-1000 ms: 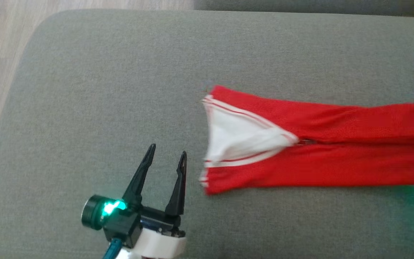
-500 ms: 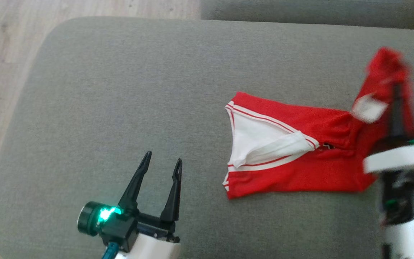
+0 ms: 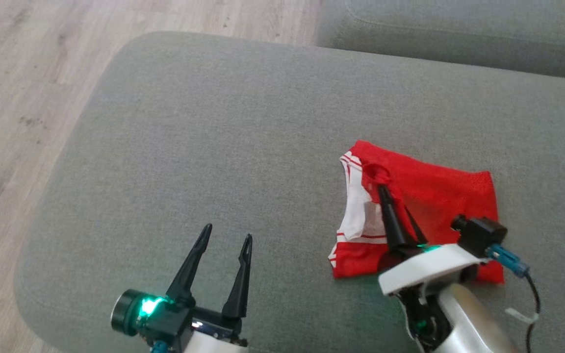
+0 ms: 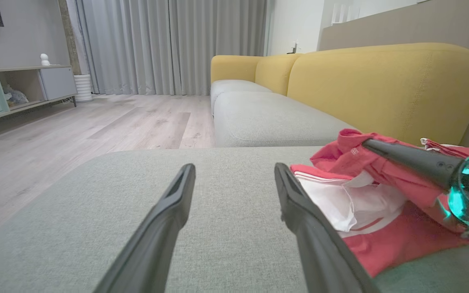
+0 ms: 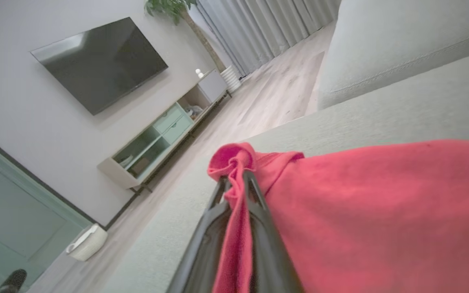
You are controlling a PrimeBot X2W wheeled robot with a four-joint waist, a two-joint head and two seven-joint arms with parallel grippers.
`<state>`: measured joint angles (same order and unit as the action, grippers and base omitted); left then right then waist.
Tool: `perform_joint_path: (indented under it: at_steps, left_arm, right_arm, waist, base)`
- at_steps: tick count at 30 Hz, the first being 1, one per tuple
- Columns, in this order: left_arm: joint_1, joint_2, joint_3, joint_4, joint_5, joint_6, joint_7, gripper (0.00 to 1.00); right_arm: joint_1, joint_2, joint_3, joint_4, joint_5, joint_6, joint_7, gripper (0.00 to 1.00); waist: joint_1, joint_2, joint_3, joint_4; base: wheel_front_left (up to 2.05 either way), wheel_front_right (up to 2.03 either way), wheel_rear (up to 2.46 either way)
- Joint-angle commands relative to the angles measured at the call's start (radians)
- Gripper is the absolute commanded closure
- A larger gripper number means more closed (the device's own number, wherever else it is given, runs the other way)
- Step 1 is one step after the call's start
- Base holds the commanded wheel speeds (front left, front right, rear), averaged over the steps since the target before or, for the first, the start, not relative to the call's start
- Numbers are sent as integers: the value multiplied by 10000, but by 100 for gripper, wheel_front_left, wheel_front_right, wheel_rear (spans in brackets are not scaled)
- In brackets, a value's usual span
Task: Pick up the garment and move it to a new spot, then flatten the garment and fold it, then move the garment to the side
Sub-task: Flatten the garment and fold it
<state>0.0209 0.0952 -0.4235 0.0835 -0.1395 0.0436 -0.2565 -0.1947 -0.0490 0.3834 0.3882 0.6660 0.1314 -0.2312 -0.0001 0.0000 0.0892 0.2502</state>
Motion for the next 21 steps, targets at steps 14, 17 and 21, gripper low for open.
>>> perform_joint_path:
  at_steps: [14, 17, 21]
  left_arm:
    - [342, -140, 823, -387, 45, 287, -53, 0]
    - [447, -174, 1022, -493, 51, 363, -53, 0]
    - [612, -210, 1220, -503, 94, 435, -53, 0]
  right_arm:
    - [688, -13, -2804, -2231, -3390, -7, -304, 0]
    - [1575, -13, -3357, -2713, -4889, -7, -304, 0]
    - [2427, -42, -3629, -3021, -5884, -7, -305, 0]
  waist:
    - [1, 0, -949, -913]
    - [1, 0, -1044, -1226]
    - [1, 0, -1135, -1518]
  base:
    - [0, 0, 0]
    - [0, 0, 0]
    - [0, 0, 0]
